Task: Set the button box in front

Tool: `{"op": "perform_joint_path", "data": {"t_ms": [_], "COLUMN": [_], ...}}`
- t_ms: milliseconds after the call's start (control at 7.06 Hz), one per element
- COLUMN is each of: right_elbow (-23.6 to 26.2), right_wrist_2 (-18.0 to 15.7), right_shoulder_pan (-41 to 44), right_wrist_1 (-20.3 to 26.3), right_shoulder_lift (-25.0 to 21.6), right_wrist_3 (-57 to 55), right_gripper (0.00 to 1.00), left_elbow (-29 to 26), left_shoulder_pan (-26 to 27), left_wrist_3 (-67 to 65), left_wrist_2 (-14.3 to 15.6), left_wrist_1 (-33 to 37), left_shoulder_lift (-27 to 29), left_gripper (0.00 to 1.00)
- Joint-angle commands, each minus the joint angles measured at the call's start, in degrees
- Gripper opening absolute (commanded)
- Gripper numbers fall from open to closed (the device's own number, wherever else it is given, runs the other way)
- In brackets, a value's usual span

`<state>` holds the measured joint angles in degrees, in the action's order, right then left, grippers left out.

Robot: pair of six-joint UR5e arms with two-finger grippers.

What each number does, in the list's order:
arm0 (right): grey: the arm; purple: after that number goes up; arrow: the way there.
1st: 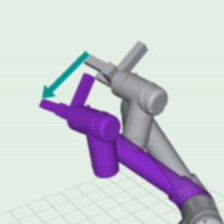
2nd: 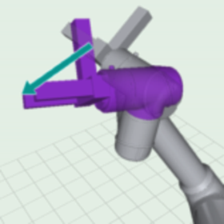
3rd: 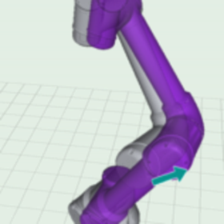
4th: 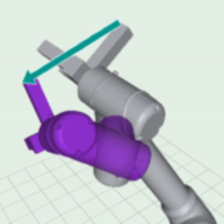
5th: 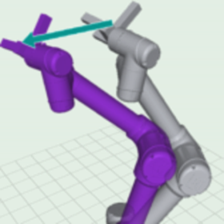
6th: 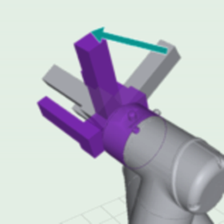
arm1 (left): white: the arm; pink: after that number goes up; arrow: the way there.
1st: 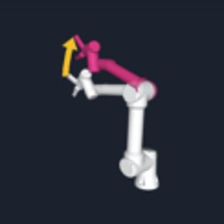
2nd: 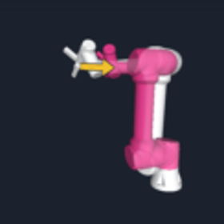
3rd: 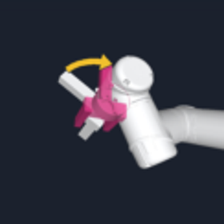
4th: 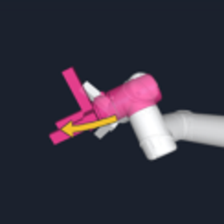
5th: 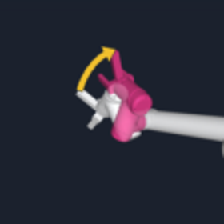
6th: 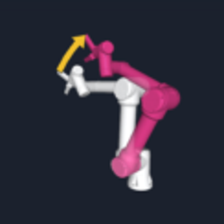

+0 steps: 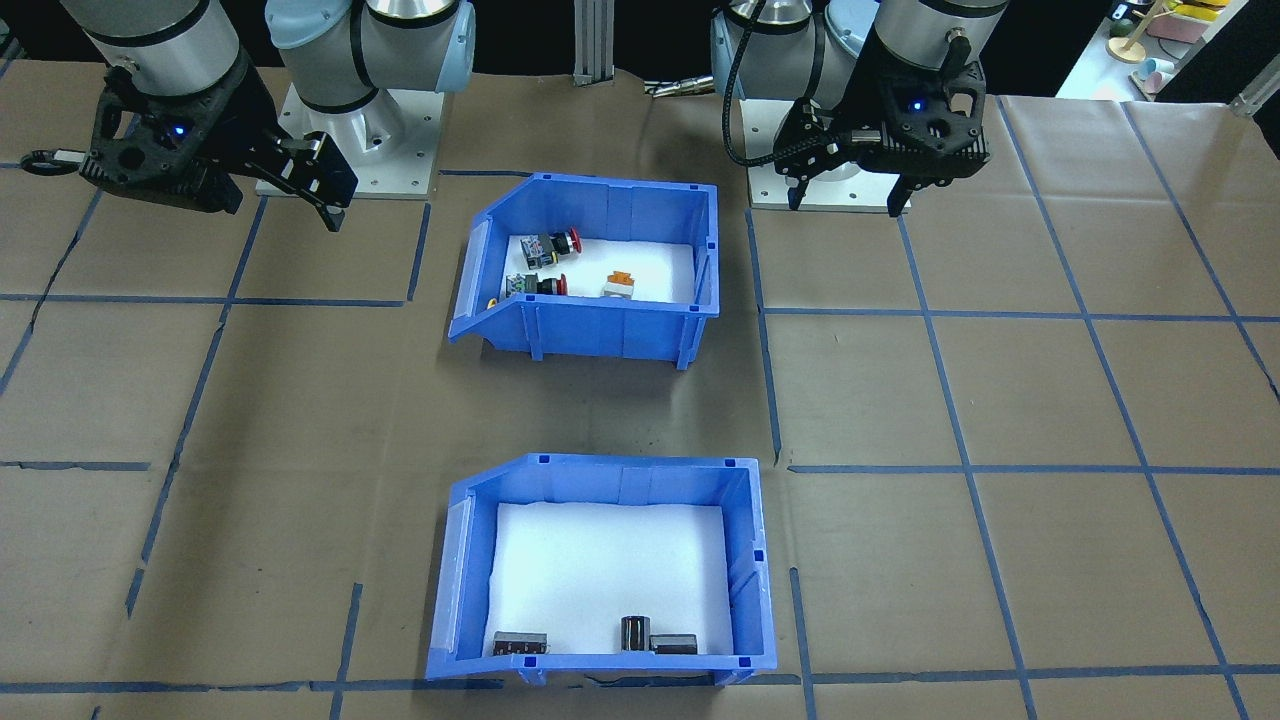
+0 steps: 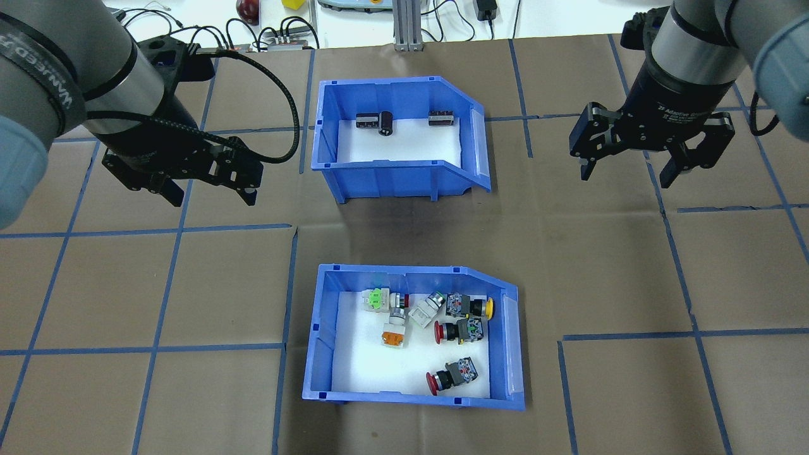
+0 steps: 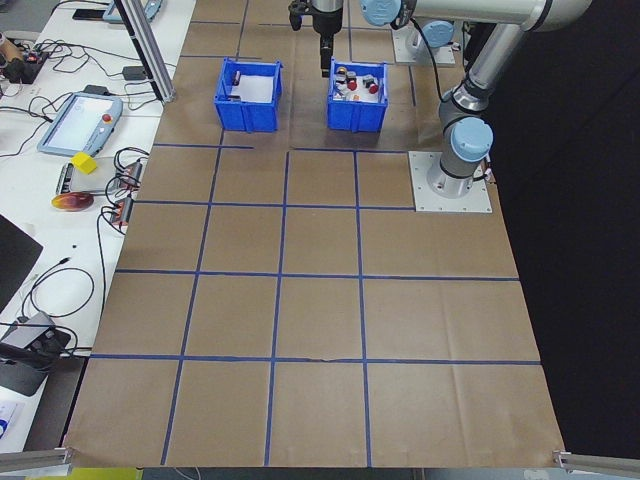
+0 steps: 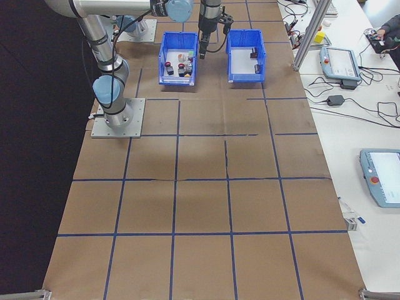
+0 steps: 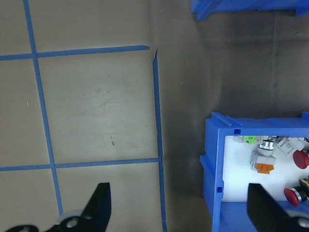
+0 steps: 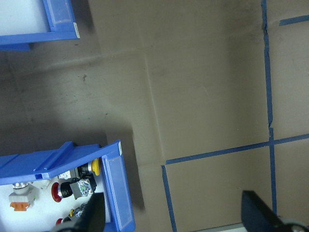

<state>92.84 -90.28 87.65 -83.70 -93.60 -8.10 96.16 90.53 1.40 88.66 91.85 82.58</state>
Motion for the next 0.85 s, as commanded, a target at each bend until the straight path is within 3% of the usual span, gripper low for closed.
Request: {"op": "perform_joint_path", "data": {"t_ms": [0,142,425,708], "right_elbow": [-0.03,-0.03,-0.64,-3.7], "right_wrist_2": [0.11,0.11,0.11,0.11], "right_shoulder_pan": [0.06,0.06,0.06,0.24], "right_wrist_1": [-0.06,0.02,-1.54,-1.56], "right_shoulder_lift": [-0.01,0.08,1.48,5.15], "right_wrist_3": [-0.07,0.19,11.39,16.76], "right_gripper": [1.0,1.0,1.0,1.0], "left_elbow": [0.96,0.88,1.4,4.2], "left_shoulder_pan": [0.0,0.0,0.0,0.35], "left_wrist_3": [-0.43,-2.0,-18.88,-28.95], "left_wrist_2": [-0.07,0.02,0.28,0.2], "left_wrist_1": [-2.36,-3.07,-2.12,-2.11], "left_shoulder_lift": [0.99,0.92,0.39,-1.01], "left_gripper": [0.99,0.99,0.99,0.99]}}
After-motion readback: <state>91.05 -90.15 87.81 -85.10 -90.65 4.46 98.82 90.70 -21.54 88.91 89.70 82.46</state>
